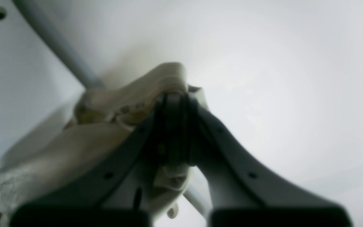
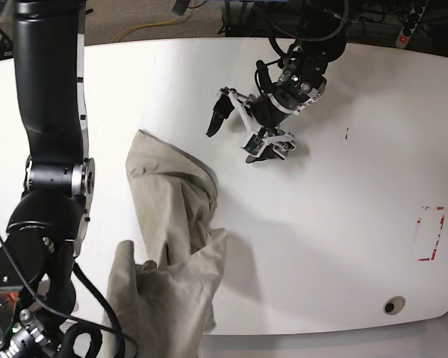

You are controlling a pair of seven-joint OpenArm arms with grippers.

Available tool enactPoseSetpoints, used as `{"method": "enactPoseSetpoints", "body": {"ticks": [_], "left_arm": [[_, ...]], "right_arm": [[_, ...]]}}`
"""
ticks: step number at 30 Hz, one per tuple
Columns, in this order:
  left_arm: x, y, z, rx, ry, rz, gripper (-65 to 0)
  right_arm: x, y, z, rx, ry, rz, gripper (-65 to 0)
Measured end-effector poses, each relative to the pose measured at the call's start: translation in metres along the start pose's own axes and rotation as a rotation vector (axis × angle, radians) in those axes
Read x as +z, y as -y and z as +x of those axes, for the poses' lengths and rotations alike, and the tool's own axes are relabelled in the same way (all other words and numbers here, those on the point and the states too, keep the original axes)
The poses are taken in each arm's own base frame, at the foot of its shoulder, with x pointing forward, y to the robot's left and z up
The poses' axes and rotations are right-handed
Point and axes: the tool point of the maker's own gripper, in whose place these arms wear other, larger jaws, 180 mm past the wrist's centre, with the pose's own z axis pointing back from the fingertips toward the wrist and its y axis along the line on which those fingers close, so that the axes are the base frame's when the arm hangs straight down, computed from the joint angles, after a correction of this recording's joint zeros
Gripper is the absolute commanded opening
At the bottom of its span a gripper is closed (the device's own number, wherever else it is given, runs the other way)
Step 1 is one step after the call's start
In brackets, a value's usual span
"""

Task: Fold the T-shirt properly
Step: 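Lower the left gripper onto the shirt edge beside the right gripper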

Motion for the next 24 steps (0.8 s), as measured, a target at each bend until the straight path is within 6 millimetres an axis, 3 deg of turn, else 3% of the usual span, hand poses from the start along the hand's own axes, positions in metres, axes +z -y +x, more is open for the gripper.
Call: {"method": "enactPoseSetpoints", "body": {"ticks": [4,8,13,17,20,24], "left_arm": [[-0.011,0.001,0.0,0.02,-0.007,-0.003,-7.4],[-0.015,-0.004,0.008,0.023,0.009,0.007,-7.4],[-0.019,-0.04,0.026,0.024,0.044,0.079,-7.4],[-0.033,-0.064,0.021,0.072,0.019,0.122,-7.4],[-0.045,-0.069,0.019,0.103,0.0,0.125,-7.4],[-0.061,-0.069,0.031,0.114,0.006,0.11,-7.4]], "right_arm": [[0.004,0.015,0.017,0.006,0.036,-0.022,-65.0],[-0.001,0.011,0.011,-0.005,0.017,-0.005,-65.0],[-0.005,0.008,0.003,-0.013,-0.006,0.007,-65.0],[-0.005,0.008,0.005,-0.014,0.002,0.008,-65.0],[-0.006,0.008,0.004,-0.013,-0.002,0.01,-65.0],[-0.006,0.008,0.002,-0.014,-0.009,0.008,-65.0]]}}
